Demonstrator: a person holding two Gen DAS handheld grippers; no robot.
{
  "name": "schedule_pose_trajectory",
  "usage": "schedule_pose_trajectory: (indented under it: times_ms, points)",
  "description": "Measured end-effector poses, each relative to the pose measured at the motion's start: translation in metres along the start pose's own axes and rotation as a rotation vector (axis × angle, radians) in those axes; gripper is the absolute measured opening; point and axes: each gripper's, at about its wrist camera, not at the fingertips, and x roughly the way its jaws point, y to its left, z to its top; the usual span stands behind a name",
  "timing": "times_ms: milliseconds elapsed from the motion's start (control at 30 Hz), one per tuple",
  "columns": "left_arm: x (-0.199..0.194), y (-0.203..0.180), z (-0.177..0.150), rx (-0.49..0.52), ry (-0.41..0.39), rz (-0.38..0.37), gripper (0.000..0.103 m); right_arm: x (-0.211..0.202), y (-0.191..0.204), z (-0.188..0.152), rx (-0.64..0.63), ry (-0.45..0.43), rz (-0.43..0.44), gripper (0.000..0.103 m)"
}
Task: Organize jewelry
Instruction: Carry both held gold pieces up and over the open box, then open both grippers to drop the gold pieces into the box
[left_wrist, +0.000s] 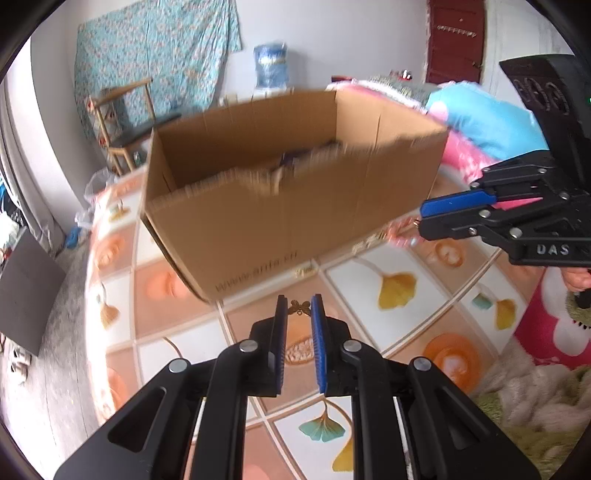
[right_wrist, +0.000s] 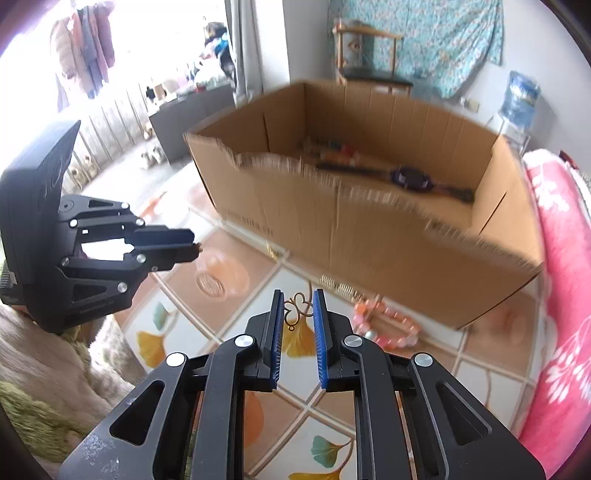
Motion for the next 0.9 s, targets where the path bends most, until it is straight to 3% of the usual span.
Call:
schedule_pose_trajectory:
  times_ms: [200, 333, 433, 633, 733, 900]
  points:
    - [-0.049, 0.013, 0.051, 0.041, -0.153, -0.032, 0.012, -0.041, -0.009, 0.048, -0.054, -0.149, 0.042, 0.013]
    - [-0.039, 0.030, 0.094, 0.081, -0.150, -0.052, 0.012, -0.029, -0.032, 0.085, -0.073, -0.148, 0.069, 0.014]
    - [-0.010, 0.042, 0.121, 0.085, -0.061, -0.095, 0.012, 0.001, -0.059, 0.113, -0.030, -0.052, 0.126, 0.014]
    - [0.093, 0.062, 0.174, 0.003, 0.276, -0.250, 0.012, 0.069, -0.094, 0.148, 0.046, 0.197, 0.142, 0.014]
    - [0.134, 0.063, 0.184, -0.026, 0.393, -0.258, 0.012, 0.098, -0.101, 0.151, 0.059, 0.295, 0.121, 0.014]
    - [0.180, 0.065, 0.185, -0.078, 0.520, -0.267, 0.012, 0.125, -0.112, 0.150, 0.086, 0.389, 0.085, 0.014]
